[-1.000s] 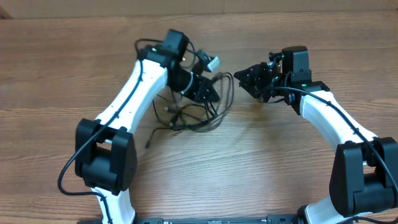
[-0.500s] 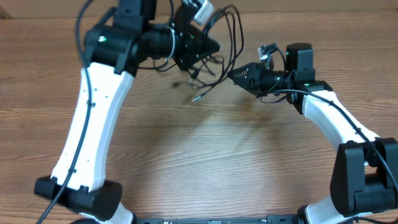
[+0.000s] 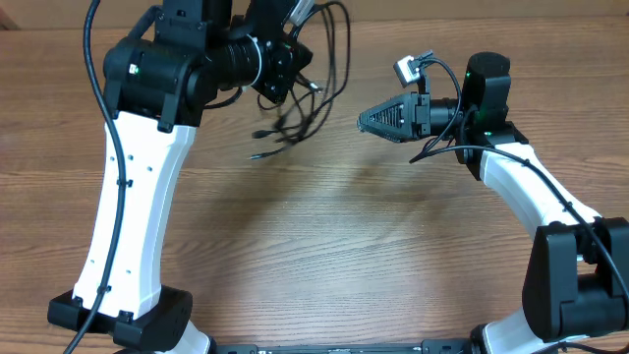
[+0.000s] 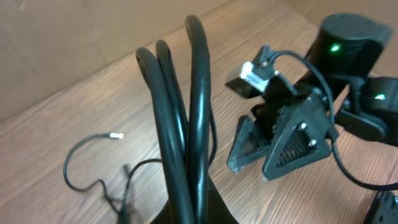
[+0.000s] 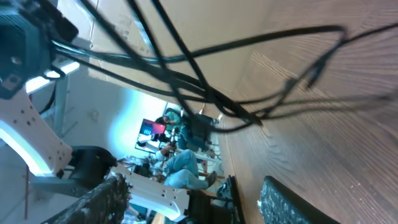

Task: Untangle cables

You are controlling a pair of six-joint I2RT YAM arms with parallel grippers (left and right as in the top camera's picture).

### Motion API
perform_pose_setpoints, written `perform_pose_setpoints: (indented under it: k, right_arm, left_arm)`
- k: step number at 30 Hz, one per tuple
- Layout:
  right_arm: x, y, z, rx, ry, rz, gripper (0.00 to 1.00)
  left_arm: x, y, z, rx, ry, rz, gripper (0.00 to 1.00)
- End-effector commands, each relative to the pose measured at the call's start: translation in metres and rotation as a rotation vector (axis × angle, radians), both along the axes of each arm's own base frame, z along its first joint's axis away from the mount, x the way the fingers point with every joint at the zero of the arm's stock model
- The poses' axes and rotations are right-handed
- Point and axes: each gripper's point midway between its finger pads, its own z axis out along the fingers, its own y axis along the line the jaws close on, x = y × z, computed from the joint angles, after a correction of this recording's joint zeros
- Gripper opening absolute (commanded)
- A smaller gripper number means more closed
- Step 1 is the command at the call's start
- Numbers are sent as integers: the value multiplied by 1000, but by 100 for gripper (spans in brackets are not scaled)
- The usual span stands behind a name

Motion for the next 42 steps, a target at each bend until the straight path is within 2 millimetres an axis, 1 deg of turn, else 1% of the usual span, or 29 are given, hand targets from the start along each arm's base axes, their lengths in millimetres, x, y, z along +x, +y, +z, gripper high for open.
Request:
perform_pose_setpoints:
  k: [1, 3, 5, 6, 9, 13, 15, 17, 18, 20, 22, 24, 27, 28, 30, 31, 33, 36, 39, 41, 42]
  right_arm:
    - [8, 7, 3, -22, 41, -59, 67]
    - [10, 16, 1, -34, 57, -75, 68]
    - [7, 27, 2, -38, 40, -65, 68]
    - [3, 36, 4, -34, 15, -48, 68]
    - [1, 46, 12, -22, -44, -40, 69]
    - [22, 50, 8, -47, -19, -174, 69]
    - [36, 49, 2, -73, -5, -261, 69]
    - [47, 48, -4, -102, 10, -343, 69]
    - [60, 47, -16, -150, 39, -445, 69]
    - [69, 46, -29, -205, 57, -538, 70]
    - [79, 38, -52, -311, 79, -665, 71]
    - [86, 16, -83, -462, 141, -822, 74]
    - [83, -32, -125, -716, 193, -1016, 77]
    - [81, -44, -131, -773, 195, -1053, 77]
    - [75, -81, -146, -942, 185, -1141, 78]
    - [72, -96, -150, -1003, 185, -1174, 78]
    - [66, -132, -157, -1127, 199, -1259, 79]
    - [59, -173, -160, -1217, 243, -1346, 81]
    - [57, -204, -163, -1238, 300, -1396, 81]
    - [54, -223, -165, -1240, 347, -1420, 81]
    - [53, -229, -167, -1239, 364, -1422, 81]
  left_arm:
    - [-8, -5, 7, -49, 32, 7, 4]
    - [-12, -12, 7, -63, 42, -20, 4]
    - [-12, -13, 5, -57, 45, -19, 4]
    - [-9, -11, 0, -45, 51, -7, 4]
    - [-7, -9, -10, -23, 83, 6, 4]
    - [-15, -15, -25, -21, 149, -47, 4]
    - [-27, -23, -28, -41, 175, -138, 4]
    - [-41, -31, -27, -68, 188, -235, 4]
    - [-56, -38, -23, -102, 191, -331, 4]
    - [-69, -43, -18, -137, 179, -422, 4]
    - [-74, -44, -16, -148, 167, -461, 4]
    - [-67, -38, -23, -93, 160, -421, 4]
    - [-46, -16, -44, 69, 149, -282, 4]
    - [-39, -8, -49, 109, 152, -226, 4]
    - [-25, 11, -57, 186, 162, -95, 4]
    - [-20, 18, -59, 212, 165, -48, 4]
    - [-13, 31, -63, 262, 166, 31, 4]
    - [-5, 49, -67, 323, 171, 145, 4]
    - [0, 66, -71, 377, 181, 244, 4]
    - [1, 72, -76, 392, 201, 292, 5]
    - [0, 74, -79, 397, 217, 312, 7]
